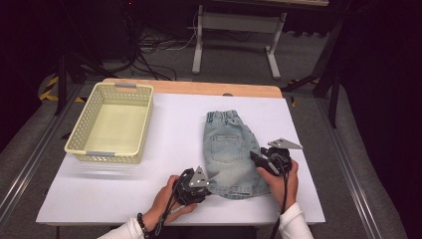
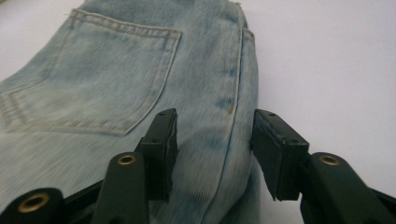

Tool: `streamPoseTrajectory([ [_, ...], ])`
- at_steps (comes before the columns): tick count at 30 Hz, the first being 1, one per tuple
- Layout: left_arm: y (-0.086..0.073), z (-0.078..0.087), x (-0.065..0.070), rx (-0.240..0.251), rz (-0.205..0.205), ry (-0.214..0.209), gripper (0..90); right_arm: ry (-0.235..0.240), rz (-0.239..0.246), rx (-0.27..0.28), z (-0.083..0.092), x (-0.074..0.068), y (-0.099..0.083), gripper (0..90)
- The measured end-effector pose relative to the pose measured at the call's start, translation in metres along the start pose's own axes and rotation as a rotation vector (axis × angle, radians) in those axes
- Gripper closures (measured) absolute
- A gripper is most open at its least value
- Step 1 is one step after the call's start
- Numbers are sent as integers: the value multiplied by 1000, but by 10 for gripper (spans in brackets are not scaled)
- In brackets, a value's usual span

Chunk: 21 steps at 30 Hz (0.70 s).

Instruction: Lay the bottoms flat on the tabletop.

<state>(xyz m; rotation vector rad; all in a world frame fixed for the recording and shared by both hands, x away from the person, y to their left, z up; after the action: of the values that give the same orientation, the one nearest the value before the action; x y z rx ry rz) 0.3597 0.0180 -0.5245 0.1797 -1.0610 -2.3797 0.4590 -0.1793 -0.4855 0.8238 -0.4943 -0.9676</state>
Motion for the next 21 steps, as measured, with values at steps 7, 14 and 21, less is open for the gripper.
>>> streamPoseTrajectory([
  [7,0,8,-3,4,-39,-2,844,37,-38,8,25,-10,-24,484],
  [14,-6,21,-11,8,-57,-3,862,60,-38,85,49,-23,-27,517],
  [21,-12,32,-8,1,-124,-7,867,53,16,-58,30,-41,-54,558],
])
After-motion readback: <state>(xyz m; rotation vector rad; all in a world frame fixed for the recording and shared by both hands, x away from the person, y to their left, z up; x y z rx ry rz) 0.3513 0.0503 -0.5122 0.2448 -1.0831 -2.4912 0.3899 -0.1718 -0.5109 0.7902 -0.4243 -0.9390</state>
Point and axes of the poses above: each handheld gripper's, and its own axes: z roughly backward along the jaws, y roughly out of its top, x roughly to its right, the point moved 9 cm from there along -z, roughly forward along the jaws, and after that the axes turned 5 degrees about z, right-handed, at the moved point
